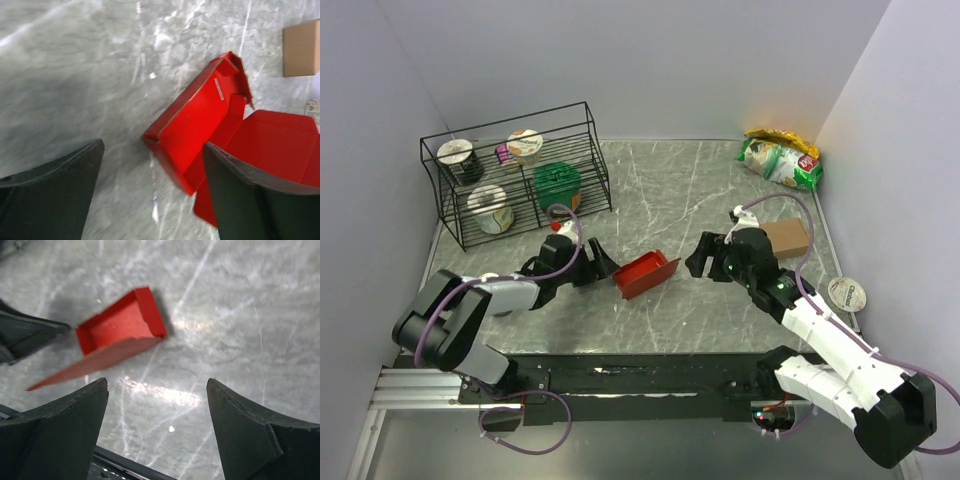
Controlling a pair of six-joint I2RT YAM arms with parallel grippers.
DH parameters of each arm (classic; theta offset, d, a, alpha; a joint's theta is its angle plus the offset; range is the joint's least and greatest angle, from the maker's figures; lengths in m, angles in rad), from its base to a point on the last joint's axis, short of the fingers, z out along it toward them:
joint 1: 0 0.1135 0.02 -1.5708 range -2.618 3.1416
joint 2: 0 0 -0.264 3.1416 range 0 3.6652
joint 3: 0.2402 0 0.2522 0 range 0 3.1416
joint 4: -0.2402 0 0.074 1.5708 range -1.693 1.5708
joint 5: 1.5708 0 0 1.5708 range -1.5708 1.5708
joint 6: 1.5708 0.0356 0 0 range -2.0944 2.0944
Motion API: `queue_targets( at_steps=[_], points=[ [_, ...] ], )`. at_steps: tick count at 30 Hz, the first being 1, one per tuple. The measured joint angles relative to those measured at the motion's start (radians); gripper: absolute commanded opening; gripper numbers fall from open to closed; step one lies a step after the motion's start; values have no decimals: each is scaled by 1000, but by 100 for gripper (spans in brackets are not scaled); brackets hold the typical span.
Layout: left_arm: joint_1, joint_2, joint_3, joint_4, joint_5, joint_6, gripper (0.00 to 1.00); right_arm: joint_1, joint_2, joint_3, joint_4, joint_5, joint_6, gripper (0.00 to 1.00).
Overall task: Fold the paper box
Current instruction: Fold the paper box at the center of the board.
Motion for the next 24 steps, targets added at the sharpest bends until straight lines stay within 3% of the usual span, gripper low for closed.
queue_targets(
  at_steps=[6, 11, 19, 24],
  points=[
    [-14, 106, 72, 34, 50, -24, 77, -3, -6, 19, 11, 4, -12, 88],
    [-61, 154, 138, -3, 53, -23, 80, -3, -6, 19, 13, 23, -15, 88],
    [-106, 106, 148, -101, -42, -24, 91, -5, -6, 19, 15, 35, -37, 89],
    [-114, 43, 153, -230, -130, -26, 85, -5, -5, 19, 30, 27, -41, 89]
  ],
)
